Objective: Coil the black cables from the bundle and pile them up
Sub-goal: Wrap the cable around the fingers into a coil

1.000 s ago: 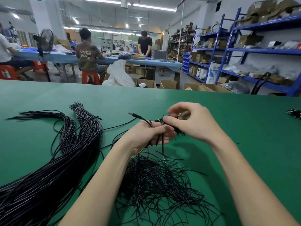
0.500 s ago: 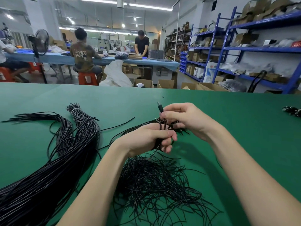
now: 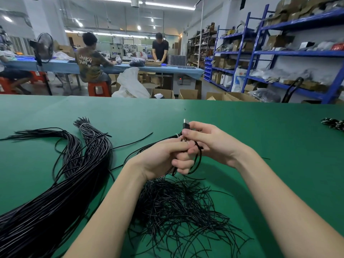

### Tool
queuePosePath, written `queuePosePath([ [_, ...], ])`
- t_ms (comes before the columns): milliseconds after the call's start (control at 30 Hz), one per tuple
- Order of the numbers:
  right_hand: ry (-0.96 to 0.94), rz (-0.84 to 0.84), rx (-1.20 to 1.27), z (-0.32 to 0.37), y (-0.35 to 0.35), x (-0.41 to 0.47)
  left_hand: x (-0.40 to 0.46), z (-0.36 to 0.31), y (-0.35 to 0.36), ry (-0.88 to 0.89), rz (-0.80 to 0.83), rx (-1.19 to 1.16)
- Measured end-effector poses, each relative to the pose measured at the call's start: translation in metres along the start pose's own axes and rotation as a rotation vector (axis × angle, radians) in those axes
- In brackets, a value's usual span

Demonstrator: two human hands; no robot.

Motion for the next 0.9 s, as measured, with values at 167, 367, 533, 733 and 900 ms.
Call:
queuePosePath([
  [167,-0.047,-0.053,-0.222,0.008,-0.003,-0.004,-0.002,0.001,-0.005,0.004,-0.011,-0.028],
  [367,-0.035,-0.090,-0.275,0.018,-0.017,-0.015,-0.008,-0.001,-0.022,0.014,-0.222,0.064],
  [533,-0.030,-0.109,-0.354,0.010,-0.010,-0.015,-0.002,0.003,-0.008,-0.020,-0.102,0.149],
  [733,-0.016,-0.151,-0.427,0.008,-0.001,-0.012,0.001,0.006,-0.005,-0.058,-0.129,0.208],
  [900,-0.061,-0.371,-0.669,0.011,-0.007,-0.011,0.004,0.009,-0.011,-0.068,-0.227,0.278],
])
Point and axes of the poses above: each hand's wrist, its own x-axis towards the middle knuckle, its own y-axis out of the palm, z = x × y, the point moved 5 cm from there along x, towards the middle knuckle, and after that the axes turned 12 degrees about x, right-handed, at the moved point
